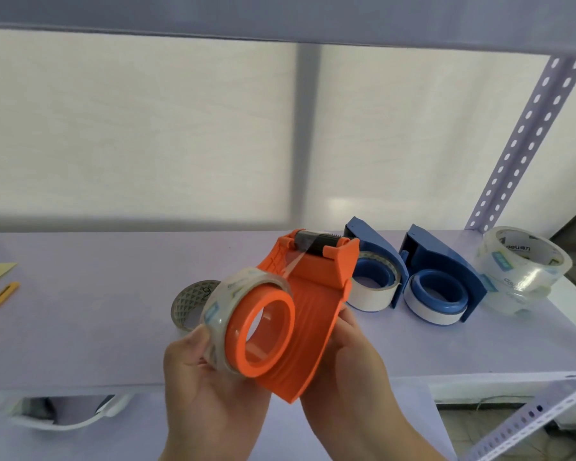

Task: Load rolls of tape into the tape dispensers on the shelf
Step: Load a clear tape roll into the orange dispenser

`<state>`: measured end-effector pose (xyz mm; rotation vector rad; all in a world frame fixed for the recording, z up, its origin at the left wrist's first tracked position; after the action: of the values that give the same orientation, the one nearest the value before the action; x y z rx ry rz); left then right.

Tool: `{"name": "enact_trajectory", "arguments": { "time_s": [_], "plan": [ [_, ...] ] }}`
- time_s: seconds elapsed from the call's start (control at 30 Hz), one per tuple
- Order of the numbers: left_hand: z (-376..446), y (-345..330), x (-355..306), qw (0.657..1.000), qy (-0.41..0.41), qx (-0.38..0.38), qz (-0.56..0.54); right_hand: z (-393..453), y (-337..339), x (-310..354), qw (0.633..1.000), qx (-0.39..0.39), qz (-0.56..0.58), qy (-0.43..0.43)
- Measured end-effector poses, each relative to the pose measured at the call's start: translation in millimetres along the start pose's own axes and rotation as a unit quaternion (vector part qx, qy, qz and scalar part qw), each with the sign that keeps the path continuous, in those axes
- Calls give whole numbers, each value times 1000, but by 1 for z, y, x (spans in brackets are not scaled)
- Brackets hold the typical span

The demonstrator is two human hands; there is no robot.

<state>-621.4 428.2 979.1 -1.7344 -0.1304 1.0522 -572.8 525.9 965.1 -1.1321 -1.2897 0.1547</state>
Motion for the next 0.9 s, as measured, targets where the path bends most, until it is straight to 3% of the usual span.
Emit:
{"name": "enact_trajectory", "arguments": {
  "time_s": [0.43, 0.7, 0.8, 0.9],
  "plan": [
    [6, -6, -4, 1000, -27, 2, 15, 0, -3, -10, 998, 48, 29, -30],
    [13, 1, -4, 999, -39, -8, 14, 2, 3, -17, 997, -6, 71, -20],
    [14, 1, -1, 998, -50, -27, 20, 0, 5, -11, 999, -3, 14, 30],
    [21, 2, 1, 995, -49, -49, 75, -2, 4, -5, 988, 62, -102, 95]
  ]
}}
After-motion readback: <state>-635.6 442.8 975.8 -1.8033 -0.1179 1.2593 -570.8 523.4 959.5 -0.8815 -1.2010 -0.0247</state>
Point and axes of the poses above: each hand's wrist, its own z-axis towards the middle knuckle, its own y-axis out of the back of the hand, x = y × z, the point moved 4 cm from there along z, towards the middle knuckle, and after that the axes turned 14 degrees about y, right-handed, at the moved point
